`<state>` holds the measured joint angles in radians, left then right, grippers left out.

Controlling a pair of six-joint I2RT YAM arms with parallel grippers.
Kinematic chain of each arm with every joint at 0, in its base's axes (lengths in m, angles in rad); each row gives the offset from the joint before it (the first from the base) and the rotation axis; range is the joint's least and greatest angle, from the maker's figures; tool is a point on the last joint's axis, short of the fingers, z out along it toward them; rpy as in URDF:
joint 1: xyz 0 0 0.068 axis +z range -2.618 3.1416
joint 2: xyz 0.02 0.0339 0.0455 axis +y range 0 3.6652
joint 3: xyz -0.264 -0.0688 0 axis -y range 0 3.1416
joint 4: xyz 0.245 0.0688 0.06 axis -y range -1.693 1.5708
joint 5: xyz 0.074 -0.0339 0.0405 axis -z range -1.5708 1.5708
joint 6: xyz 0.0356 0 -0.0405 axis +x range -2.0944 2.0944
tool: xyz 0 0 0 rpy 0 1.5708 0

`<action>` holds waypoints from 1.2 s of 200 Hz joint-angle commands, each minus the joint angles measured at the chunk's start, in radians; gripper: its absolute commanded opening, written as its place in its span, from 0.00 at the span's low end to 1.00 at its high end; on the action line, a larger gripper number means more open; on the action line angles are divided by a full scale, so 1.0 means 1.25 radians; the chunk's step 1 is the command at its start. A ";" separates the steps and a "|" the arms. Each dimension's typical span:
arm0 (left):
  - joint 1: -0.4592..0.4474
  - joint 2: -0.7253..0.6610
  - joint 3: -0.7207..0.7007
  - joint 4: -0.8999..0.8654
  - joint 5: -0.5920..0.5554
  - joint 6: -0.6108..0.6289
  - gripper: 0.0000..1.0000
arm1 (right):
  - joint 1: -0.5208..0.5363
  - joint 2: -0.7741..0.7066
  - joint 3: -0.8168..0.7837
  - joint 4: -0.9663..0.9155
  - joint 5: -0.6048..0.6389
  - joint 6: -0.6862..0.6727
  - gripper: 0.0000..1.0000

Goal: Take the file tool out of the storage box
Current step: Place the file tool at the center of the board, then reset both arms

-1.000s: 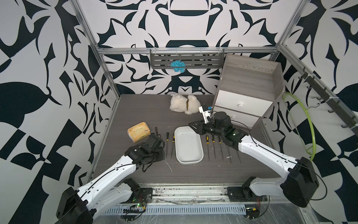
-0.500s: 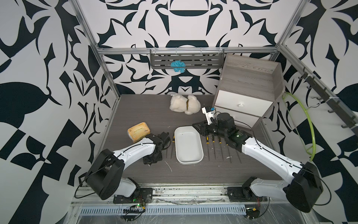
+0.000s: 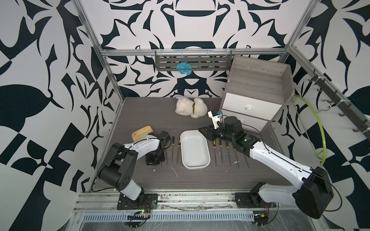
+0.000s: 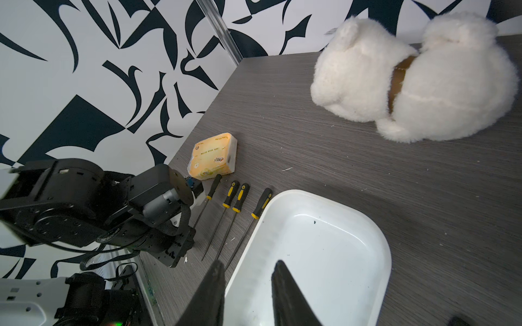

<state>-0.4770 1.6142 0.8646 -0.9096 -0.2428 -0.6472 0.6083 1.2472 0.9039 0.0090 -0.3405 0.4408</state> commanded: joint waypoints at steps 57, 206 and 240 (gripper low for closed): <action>0.047 0.095 0.036 0.017 0.027 0.075 0.01 | -0.004 0.010 0.021 0.015 -0.008 -0.013 0.33; 0.042 -0.034 0.043 -0.023 0.018 0.011 0.35 | -0.004 -0.001 0.016 0.013 -0.005 -0.016 0.35; 0.035 -0.217 0.067 0.061 -0.111 0.067 0.64 | -0.004 0.010 0.084 -0.142 0.081 -0.065 1.00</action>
<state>-0.4305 1.4933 0.9237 -0.9298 -0.2596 -0.6109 0.6083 1.2648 0.9146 -0.0376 -0.3229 0.4225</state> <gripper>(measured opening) 0.535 0.686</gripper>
